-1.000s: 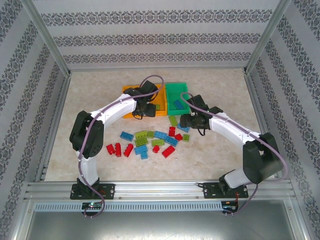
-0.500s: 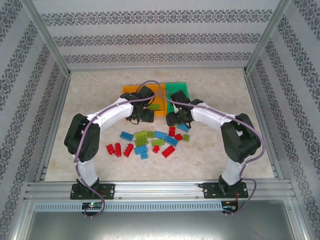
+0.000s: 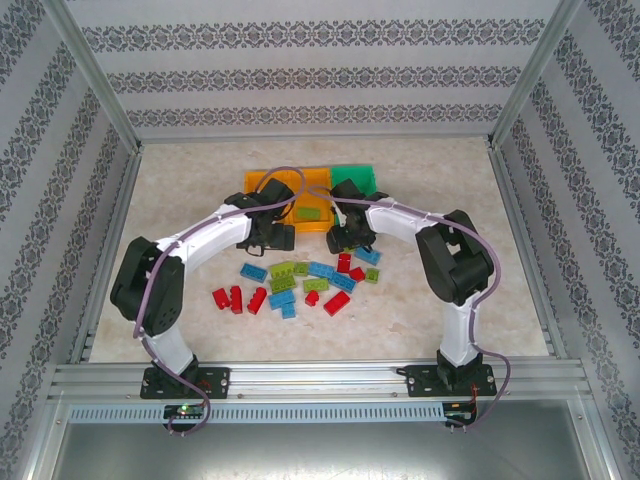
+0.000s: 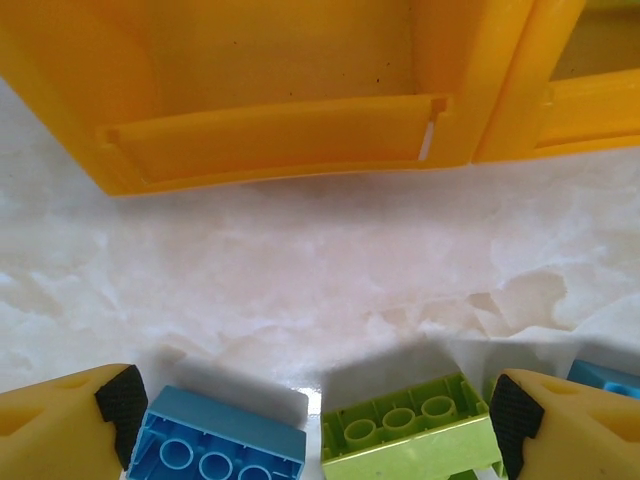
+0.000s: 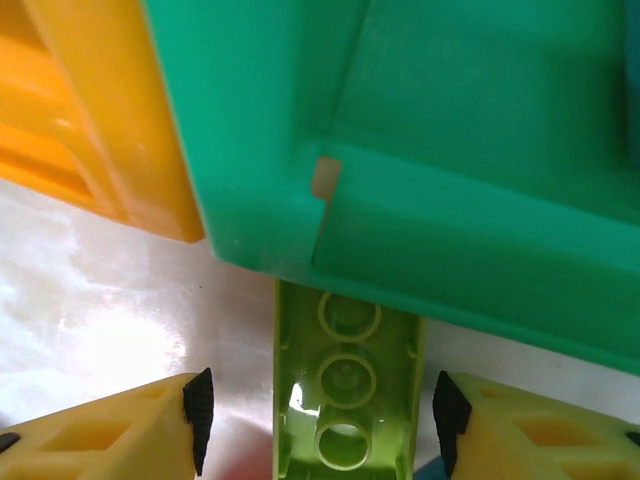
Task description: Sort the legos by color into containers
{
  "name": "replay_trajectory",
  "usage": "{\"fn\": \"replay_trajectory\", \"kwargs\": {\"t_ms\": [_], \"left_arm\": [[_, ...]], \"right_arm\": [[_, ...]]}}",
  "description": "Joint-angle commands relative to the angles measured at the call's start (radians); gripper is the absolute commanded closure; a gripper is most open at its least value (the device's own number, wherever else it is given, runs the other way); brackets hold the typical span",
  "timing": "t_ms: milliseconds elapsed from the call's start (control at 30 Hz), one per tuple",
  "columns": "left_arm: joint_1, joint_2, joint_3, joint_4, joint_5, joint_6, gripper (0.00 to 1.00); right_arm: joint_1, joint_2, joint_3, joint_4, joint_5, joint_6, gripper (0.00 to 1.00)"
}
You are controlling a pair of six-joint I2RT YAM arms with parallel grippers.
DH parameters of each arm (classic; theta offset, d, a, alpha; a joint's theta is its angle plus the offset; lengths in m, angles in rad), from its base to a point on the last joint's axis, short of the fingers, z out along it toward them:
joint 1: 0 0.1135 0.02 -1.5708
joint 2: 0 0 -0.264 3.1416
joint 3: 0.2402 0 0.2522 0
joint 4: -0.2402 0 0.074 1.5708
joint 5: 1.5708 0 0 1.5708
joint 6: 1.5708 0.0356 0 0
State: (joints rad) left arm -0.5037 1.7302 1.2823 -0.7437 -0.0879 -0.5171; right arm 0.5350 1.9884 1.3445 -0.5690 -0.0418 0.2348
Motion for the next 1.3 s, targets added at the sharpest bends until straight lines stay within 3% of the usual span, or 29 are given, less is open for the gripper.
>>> {"fn": "replay_trajectory", "kwargs": {"t_ms": [0, 233, 400, 700, 1067, 1267], "left_arm": [[0.016, -0.036, -0.025, 0.015, -0.029, -0.015, 0.09], [0.033, -0.047, -0.047, 0.021, -0.023, -0.015, 0.08], [0.044, -0.059, -0.058, 0.023, -0.021, -0.011, 0.08], [0.056, -0.079, -0.078, 0.030, -0.018, -0.006, 0.07], [0.071, -0.107, -0.106, 0.033, -0.021, -0.008, 0.07], [0.074, -0.122, -0.119, 0.023, -0.015, 0.001, 0.07]], "right_arm": [[0.015, 0.026, 0.025, -0.035, 0.018, -0.015, 0.41], [0.025, 0.018, 0.022, -0.035, 0.043, -0.008, 0.66], [0.028, -0.079, 0.005, -0.015, 0.030, 0.020, 0.74], [0.020, -0.211, 0.059, 0.012, -0.120, 0.065, 0.74], [0.007, -0.126, 0.142, 0.023, -0.192, 0.119, 0.75], [0.003, 0.002, 0.292, 0.055, -0.195, 0.173, 0.74]]}}
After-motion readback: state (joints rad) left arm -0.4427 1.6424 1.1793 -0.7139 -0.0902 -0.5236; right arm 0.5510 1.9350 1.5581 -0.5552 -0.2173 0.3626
